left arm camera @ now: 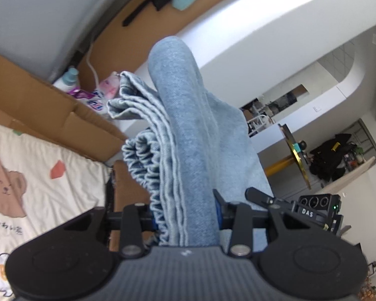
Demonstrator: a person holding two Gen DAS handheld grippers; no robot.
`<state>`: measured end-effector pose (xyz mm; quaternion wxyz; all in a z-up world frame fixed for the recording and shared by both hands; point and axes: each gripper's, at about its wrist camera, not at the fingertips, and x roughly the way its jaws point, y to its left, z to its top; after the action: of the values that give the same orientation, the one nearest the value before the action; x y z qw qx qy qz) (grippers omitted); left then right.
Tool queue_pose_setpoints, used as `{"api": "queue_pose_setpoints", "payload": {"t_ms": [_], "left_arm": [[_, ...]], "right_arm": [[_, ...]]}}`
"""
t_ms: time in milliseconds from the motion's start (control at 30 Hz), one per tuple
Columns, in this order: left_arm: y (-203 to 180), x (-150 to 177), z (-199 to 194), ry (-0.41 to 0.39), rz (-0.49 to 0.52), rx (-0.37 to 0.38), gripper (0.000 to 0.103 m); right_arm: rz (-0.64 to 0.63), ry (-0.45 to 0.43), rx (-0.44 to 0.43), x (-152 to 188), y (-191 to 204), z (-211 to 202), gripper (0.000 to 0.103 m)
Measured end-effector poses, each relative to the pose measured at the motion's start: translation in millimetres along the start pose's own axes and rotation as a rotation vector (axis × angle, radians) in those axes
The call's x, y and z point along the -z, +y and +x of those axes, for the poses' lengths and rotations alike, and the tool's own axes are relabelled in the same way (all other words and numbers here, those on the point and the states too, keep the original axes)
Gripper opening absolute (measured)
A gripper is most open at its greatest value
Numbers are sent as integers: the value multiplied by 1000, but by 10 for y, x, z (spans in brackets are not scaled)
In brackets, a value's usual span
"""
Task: Fold clothes
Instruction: 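Carry the folded jeans with both grippers toward the brown board by the wall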
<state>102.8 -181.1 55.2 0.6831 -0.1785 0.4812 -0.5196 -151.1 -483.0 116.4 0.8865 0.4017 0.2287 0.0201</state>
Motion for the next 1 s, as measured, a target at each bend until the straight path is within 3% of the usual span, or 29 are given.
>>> {"api": "queue_pose_setpoints", "payload": {"t_ms": [433,1000], "left_arm": [[-80,120,838,46,-7,75,41],[385,352,2207,106,-32,168,41]], "right_arm": [[6,-72,72,-167,-707,-424,20],[33,-105,216,-167,-1931,-469,20]]}}
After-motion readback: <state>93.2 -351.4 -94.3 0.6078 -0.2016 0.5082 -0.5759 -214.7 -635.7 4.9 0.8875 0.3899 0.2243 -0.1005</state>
